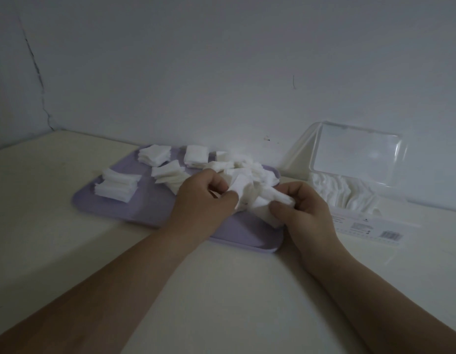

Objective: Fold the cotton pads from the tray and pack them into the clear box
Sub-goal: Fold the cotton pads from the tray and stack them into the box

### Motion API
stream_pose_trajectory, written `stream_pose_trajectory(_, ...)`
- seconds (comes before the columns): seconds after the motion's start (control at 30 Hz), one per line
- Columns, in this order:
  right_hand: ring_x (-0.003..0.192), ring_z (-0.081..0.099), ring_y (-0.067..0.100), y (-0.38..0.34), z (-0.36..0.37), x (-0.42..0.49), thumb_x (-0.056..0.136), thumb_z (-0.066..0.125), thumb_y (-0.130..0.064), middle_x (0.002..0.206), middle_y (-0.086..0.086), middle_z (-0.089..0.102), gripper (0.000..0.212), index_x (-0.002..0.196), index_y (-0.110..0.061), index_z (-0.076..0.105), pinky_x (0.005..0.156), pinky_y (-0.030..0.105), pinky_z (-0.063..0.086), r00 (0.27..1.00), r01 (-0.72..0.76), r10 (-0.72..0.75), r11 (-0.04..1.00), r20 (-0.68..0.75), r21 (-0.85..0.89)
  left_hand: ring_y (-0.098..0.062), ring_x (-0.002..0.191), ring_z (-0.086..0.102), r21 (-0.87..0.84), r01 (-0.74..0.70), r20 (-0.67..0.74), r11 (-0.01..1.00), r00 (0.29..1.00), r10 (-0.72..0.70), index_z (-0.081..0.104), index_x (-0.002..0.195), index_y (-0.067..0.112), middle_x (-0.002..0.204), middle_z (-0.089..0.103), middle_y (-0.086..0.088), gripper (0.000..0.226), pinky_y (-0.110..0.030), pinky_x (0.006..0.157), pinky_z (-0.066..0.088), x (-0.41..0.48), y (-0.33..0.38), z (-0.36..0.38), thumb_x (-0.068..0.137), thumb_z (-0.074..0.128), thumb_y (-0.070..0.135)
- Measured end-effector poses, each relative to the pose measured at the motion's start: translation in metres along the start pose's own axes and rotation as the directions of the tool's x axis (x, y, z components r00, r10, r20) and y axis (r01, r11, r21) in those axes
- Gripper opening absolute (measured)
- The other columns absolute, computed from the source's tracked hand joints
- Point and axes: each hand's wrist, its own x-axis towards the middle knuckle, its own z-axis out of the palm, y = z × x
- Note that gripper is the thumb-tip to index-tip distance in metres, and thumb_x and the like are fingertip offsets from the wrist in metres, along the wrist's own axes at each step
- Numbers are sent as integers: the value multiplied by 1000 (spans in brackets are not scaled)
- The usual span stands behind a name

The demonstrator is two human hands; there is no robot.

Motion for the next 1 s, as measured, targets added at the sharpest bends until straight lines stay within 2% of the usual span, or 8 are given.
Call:
stream_pose_trajectory(0.17, 82, 64, 21, -4, 0, -3, 64, 69, 3, 85, 8, 73, 27, 81, -18, 75, 76, 36, 49, 985, 12, -23, 998, 173, 62, -8, 47, 55, -247, 41, 99, 968, 995, -17, 68, 89, 13, 73, 68, -5, 16, -16, 47, 44, -2, 6, -10, 87, 73, -2)
stream_pose_trajectory(0.3, 84, 71, 21, -7, 0, -6, 64, 75, 10, 91, 10, 79, 35, 85, -17, 79, 78, 33, 56, 963, 14, -29, 998, 268, 57, -9, 67, 65, -211, 4, 187, 977, 982, 37, 75, 90, 27, 89, 78, -4, 26, -23, 62, 56, -2, 3, -7, 85, 79, 2)
stream_pose_trajectory(0.4, 96, 75, 35, -8, -1, -6, 74, 72, 23, 99, 15, 80, 34, 92, -5, 78, 88, 42, 58, 958, 51, -54, 999, 281, 16, -10, 80, 73, -157, -50, 327, 986, 940, 100, 80, 93, 29, 89, 81, 3, 31, -19, 71, 57, -5, 4, -9, 90, 71, -1)
stream_pose_trajectory(0.5, 95, 75, 33, -5, 1, -4, 78, 71, 22, 97, 16, 80, 35, 91, -9, 79, 92, 45, 57, 977, 23, -31, 999, 211, 41, -16, 70, 70, -158, -2, 416, 987, 907, 68, 80, 105, 23, 88, 80, -3, 33, -22, 66, 56, -4, 5, -12, 96, 62, -3)
stream_pose_trajectory(0.67, 89, 75, 24, -4, 1, -2, 77, 77, 18, 95, 12, 80, 39, 89, -19, 77, 89, 42, 59, 990, 1, -10, 998, 143, 62, -10, 64, 63, -130, 8, 462, 991, 885, 54, 79, 106, 24, 84, 78, -5, 35, -22, 67, 54, -2, 4, -12, 98, 58, -2)
stream_pose_trajectory(0.87, 114, 70, 16, -1, 0, 0, 78, 85, -2, 120, 0, 74, 54, 124, -26, 70, 103, 35, 54, 984, 27, -14, 997, 175, -72, -15, 62, 62, -193, 104, 526, 976, 851, 13, 79, 98, 23, 77, 73, -6, 49, -20, 60, 53, -1, 8, -16, 89, 54, -19)
stream_pose_trajectory(0.93, 112, 71, 16, -2, 0, -1, 85, 80, 2, 116, 1, 77, 39, 116, -20, 74, 103, 36, 54, 975, 28, -13, 998, 222, -61, -14, 53, 57, -223, 181, 496, 958, 867, -48, 79, 94, 15, 66, 68, -9, 48, -16, 45, 43, -1, 13, -16, 82, 51, -22)
stream_pose_trajectory(1.0, 100, 73, 17, -3, 1, -2, 86, 78, 2, 104, 5, 80, 24, 100, -17, 77, 93, 36, 56, 976, 22, -15, 999, 215, -31, -10, 44, 51, -215, 188, 325, 958, 939, -111, 79, 87, 13, 54, 62, -4, 41, -16, 38, 34, -1, 14, -12, 81, 51, -16)
